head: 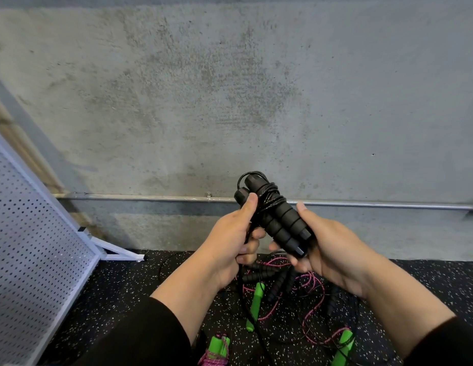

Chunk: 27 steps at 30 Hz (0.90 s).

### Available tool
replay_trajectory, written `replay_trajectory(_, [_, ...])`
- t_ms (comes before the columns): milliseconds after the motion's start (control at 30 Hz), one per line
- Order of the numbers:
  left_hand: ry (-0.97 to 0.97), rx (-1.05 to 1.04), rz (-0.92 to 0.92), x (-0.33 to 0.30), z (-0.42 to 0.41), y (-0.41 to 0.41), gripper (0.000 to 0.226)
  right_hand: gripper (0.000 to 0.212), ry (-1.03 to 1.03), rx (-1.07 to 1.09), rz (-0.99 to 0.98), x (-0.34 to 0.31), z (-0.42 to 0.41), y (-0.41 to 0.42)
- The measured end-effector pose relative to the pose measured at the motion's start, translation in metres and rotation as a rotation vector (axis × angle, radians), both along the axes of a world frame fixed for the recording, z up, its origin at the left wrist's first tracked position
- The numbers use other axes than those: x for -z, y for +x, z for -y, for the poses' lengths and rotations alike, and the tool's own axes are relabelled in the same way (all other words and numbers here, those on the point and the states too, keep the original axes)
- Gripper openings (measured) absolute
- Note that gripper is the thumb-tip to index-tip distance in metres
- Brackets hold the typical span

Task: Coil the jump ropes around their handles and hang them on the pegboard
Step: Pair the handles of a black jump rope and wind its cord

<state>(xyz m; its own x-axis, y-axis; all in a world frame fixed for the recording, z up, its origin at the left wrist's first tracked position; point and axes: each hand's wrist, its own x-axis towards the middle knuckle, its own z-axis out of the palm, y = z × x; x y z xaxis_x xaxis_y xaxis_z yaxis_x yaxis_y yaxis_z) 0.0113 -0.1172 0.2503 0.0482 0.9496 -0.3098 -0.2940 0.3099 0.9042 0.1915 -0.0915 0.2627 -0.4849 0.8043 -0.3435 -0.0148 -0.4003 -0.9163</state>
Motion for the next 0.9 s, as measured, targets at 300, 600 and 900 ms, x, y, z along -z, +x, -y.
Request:
replay_trajectory(300, [-0.005,0.009,-0.041,-0.001,-0.002,-0.003,0.057,0.037,0.152,0.086,0.01,0.005,-0.004,0.002])
replay_trajectory(600, [-0.111,0.057,-0.135,-0.001,-0.001,0.001,0.079,0.018,0.584,0.275,0.39,0.009,-0.014,0.006])
replay_trajectory(900, [-0.125,-0.003,-0.16,0.004,-0.001,0.003,0.071,0.067,0.872,0.196,0.839,0.017,-0.013,0.005])
